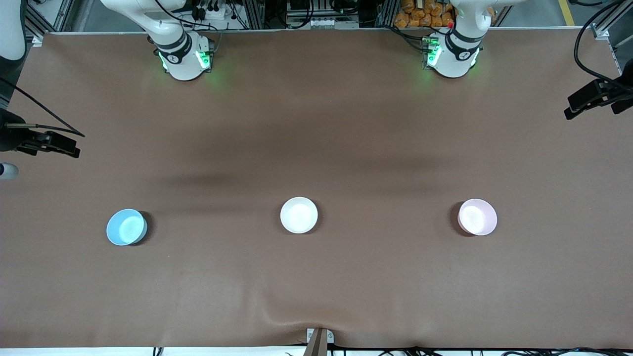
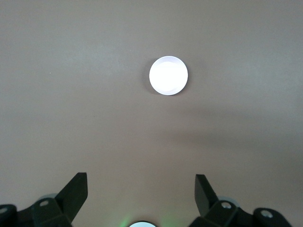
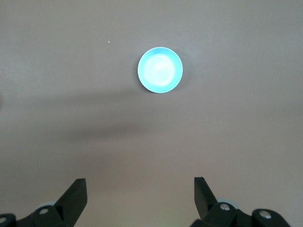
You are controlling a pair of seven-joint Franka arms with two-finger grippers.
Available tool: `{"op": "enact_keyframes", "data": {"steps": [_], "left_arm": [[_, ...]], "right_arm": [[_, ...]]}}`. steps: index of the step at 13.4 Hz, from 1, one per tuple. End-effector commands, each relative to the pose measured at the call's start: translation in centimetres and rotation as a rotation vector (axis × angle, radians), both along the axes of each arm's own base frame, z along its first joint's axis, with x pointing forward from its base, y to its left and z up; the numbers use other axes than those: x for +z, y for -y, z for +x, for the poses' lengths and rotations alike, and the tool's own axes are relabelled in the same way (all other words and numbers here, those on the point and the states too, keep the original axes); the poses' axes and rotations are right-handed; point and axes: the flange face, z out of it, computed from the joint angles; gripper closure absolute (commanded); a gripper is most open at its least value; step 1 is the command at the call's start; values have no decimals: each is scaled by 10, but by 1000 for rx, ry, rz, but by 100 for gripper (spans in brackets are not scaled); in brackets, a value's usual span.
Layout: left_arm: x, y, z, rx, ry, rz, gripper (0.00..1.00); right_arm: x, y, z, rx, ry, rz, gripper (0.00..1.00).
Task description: Stack pink and blue bowls on white bowl
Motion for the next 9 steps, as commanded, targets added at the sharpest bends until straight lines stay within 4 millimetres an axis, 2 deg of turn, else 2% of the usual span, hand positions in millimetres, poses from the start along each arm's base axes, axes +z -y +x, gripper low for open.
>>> {"op": "enact_keyframes", "data": {"steps": [1,9], "left_arm": [[3,-2,1,-7,8,-17,0],[1,2,1,-14,6,-17,0]], "right_arm": [[0,1,2,1,3,-18,0],[-9,3,6,-1,-8,-19,0]]}}
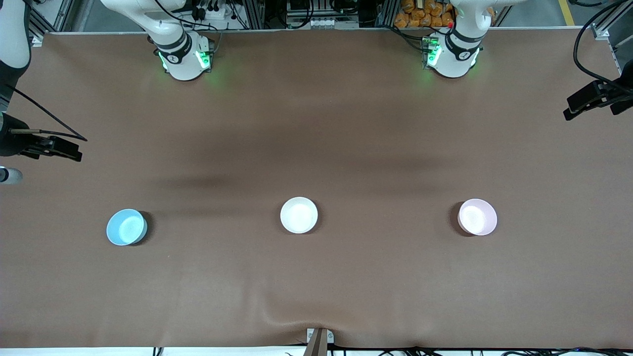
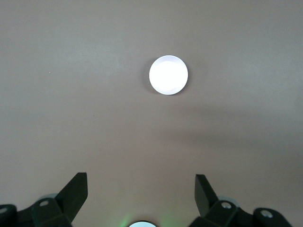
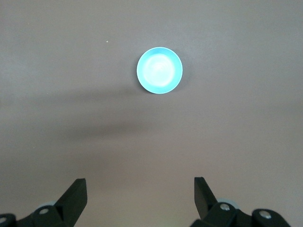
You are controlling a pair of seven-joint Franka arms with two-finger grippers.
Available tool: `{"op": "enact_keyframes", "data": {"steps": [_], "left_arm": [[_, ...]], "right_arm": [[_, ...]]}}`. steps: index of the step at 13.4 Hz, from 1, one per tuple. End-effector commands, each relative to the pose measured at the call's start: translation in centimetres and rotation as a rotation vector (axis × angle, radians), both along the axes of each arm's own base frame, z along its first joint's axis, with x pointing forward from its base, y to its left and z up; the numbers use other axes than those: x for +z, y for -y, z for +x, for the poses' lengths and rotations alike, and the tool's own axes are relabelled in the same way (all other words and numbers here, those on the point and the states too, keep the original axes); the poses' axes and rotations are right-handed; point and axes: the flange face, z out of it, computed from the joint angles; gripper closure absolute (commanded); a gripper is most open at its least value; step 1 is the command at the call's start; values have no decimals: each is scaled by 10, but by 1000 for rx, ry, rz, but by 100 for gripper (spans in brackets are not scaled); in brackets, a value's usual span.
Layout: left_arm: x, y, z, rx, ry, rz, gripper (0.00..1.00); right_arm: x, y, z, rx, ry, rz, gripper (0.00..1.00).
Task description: Stack pink and blue bowls on white bowl
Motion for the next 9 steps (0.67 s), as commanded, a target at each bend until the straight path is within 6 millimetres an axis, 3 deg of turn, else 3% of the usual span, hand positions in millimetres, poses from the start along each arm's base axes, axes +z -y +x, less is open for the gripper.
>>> {"op": "enact_keyframes", "data": {"steps": [1,5,9], "left_arm": [[3,1,1,-13,10,-17,0],[0,1,0,-13,4,-17,0],[1,4,0,-17,6,-17,0]], "right_arm": [[0,3,2,-1,3,-16,0],[0,4,2,-3,2,-17,0],[-15,2,3,-5,-8,-17,0]]}}
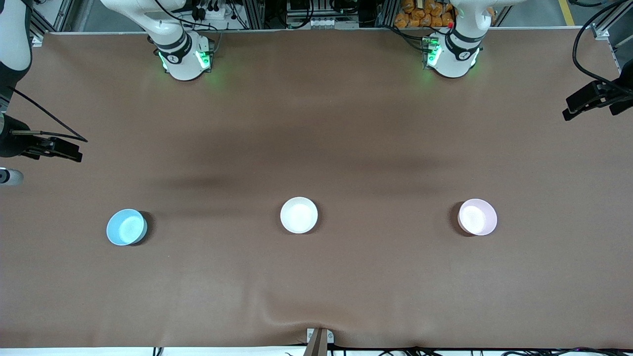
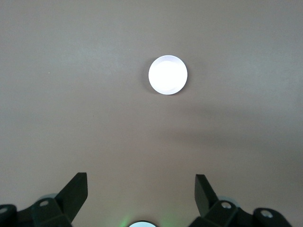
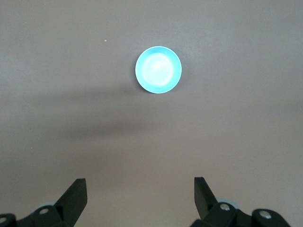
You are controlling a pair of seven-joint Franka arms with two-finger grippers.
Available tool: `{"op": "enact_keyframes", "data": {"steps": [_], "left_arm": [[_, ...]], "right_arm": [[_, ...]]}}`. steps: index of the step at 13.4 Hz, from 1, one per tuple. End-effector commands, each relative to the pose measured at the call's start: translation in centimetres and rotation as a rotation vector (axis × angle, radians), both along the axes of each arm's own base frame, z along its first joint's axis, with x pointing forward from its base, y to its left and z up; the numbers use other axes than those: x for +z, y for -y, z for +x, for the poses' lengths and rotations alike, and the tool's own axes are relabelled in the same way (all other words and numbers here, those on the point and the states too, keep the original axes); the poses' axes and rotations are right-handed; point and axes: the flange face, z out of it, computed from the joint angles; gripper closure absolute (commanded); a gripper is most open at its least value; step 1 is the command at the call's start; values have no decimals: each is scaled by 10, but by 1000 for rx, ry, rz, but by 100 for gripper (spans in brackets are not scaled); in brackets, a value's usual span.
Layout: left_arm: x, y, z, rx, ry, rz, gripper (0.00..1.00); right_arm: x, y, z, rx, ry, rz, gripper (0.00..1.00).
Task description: Stack pink and blue bowls on white bowl
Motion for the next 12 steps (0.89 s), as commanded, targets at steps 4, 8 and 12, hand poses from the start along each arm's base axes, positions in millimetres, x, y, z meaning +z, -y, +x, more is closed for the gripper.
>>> {"op": "enact_keyframes", "data": {"steps": [4,8,12], "left_arm": [[0,9,1,-21,3,-17,0],[-4,11,3,-23,-3,-17,0],[-4,12,4,-21,-1,-18,0]], "right_arm": [[-20,5,3,-6,5,-14,0],[-35,11,6,-15,5,-15,0],[-41,16,10,-22,8,-16,0]]}}
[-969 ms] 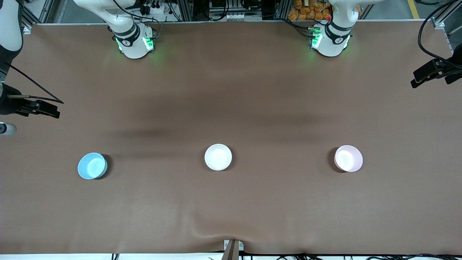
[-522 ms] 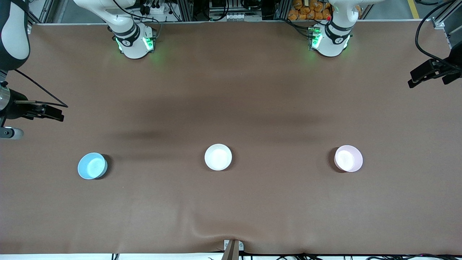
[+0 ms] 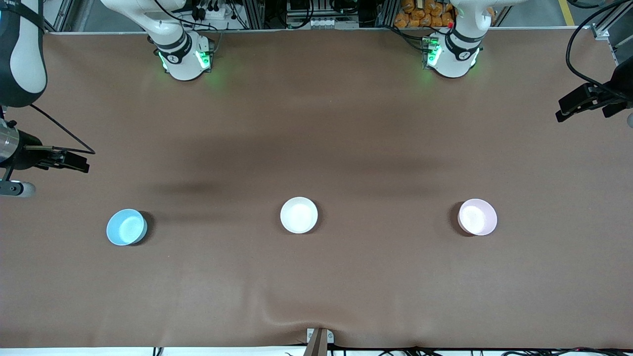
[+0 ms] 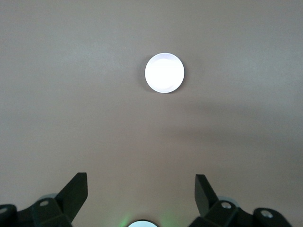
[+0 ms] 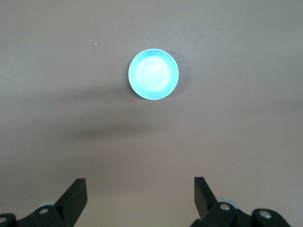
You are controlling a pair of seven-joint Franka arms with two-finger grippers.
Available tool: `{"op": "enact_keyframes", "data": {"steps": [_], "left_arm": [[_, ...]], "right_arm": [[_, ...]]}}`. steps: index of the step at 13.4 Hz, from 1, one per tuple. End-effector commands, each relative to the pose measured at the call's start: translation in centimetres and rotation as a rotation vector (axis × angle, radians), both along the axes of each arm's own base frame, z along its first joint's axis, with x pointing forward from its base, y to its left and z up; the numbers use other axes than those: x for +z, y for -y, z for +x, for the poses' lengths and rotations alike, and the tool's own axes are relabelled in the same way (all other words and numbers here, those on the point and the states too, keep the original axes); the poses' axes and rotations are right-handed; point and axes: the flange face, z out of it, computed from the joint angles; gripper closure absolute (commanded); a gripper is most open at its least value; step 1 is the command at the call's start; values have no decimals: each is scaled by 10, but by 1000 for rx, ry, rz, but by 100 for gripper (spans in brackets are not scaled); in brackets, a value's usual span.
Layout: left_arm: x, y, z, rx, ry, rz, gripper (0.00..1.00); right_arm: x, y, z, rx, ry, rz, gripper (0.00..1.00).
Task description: Stack pink and blue bowls on white bowl
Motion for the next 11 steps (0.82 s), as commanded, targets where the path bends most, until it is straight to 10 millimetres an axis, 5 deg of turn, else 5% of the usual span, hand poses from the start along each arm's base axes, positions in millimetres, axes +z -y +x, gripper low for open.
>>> {"op": "enact_keyframes", "data": {"steps": [1,11], "left_arm": [[2,2,1,0,10,-17,0],[-3,-3,3,10,5,-28,0]], "right_arm": [[-2,3,2,-6,8,-9,0],[-10,3,4,-4,11,-10,0]]}}
